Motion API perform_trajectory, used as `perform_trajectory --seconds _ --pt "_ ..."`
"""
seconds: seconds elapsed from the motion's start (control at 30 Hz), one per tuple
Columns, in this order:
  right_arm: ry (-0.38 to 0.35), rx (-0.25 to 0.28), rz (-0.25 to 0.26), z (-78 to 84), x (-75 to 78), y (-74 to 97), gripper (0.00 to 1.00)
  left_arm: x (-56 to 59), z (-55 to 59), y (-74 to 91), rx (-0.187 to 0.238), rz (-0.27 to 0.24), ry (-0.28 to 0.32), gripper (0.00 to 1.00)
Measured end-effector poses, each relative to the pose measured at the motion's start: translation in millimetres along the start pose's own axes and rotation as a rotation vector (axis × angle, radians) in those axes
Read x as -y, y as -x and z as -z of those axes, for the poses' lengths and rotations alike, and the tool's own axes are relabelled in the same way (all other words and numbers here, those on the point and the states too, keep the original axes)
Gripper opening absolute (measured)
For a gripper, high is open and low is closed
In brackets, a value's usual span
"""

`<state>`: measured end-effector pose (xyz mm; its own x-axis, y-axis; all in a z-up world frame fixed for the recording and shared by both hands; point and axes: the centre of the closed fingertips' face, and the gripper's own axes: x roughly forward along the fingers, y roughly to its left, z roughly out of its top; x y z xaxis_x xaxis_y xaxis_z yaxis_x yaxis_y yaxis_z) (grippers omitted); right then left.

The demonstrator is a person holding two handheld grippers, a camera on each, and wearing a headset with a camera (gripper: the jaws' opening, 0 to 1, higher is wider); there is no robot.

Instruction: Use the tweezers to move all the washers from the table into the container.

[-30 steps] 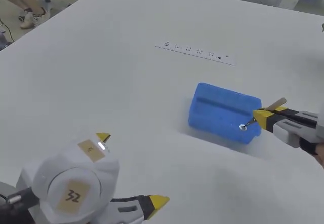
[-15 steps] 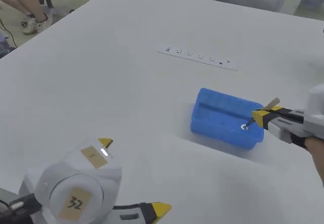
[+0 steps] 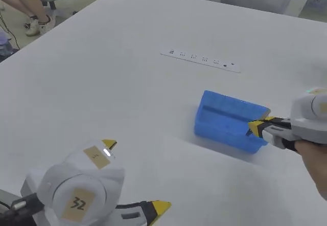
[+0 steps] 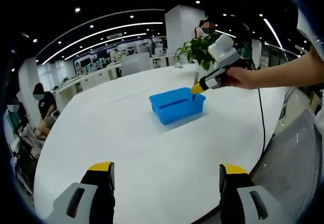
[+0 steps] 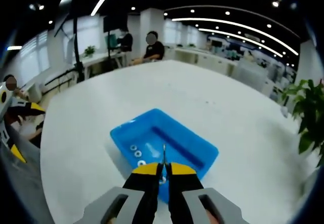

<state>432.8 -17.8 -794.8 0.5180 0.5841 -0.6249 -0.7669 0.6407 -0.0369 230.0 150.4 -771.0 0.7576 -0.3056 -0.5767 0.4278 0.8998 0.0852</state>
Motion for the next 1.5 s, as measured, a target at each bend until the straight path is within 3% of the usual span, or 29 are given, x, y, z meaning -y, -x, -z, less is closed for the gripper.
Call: perform_trajectory --seconds 0.13,0.3,0.63,0.73,0.9,1.17,1.27,1.33,1.4,1.43,1.5 --pt "-0.001 -0.021 -0.006 4.9 -0.3 -5.3 0.02 0.2 3.1 0.1 -0.016 0.0 -0.031 0.79" --pt "0.005 -0.036 -0.008 8.9 -3.7 -8.3 0.02 2.4 2.6 0.7 -0.017 0.006 -0.044 0.8" --pt "-0.013 -0.034 -0.003 6.7 0.7 -9.6 0.03 5.8 -11.2 0.3 -0.011 0.047 -0.08 0.79" --pt "-0.012 0.0 0.017 -5.0 3.4 -1.7 0.03 10.3 -17.4 -1.0 -0.011 0.079 -0.091 0.8" --pt "-0.017 0.063 0.011 -21.4 -1.6 17.3 0.02 21.1 -31.8 -4.8 0.004 0.131 -0.122 0.79" --pt "0.026 0.119 -0.057 -36.3 -37.1 43.0 0.02 35.5 -58.3 -9.6 0.051 0.245 -0.108 0.66" --pt "0.049 0.129 -0.123 -37.8 -60.4 52.1 0.02 40.3 -74.0 -9.1 0.094 0.293 -0.099 0.61" --pt "0.058 0.117 -0.163 -35.2 -71.9 55.0 0.02 43.4 -81.7 -10.0 0.102 0.335 -0.081 0.58" --pt "0.063 0.111 -0.169 -33.0 -80.6 58.6 0.02 50.4 -93.1 -9.5 0.136 0.395 -0.053 0.56" --pt "0.063 0.103 -0.21 -30.7 -90.9 61.1 0.02 54.8 -97.0 -9.1 0.14 0.435 -0.05 0.53" --pt "0.069 0.093 -0.243 -26.7 -102.4 65.1 0.02 57.3 -103.1 -10.9 0.149 0.462 -0.064 0.49"
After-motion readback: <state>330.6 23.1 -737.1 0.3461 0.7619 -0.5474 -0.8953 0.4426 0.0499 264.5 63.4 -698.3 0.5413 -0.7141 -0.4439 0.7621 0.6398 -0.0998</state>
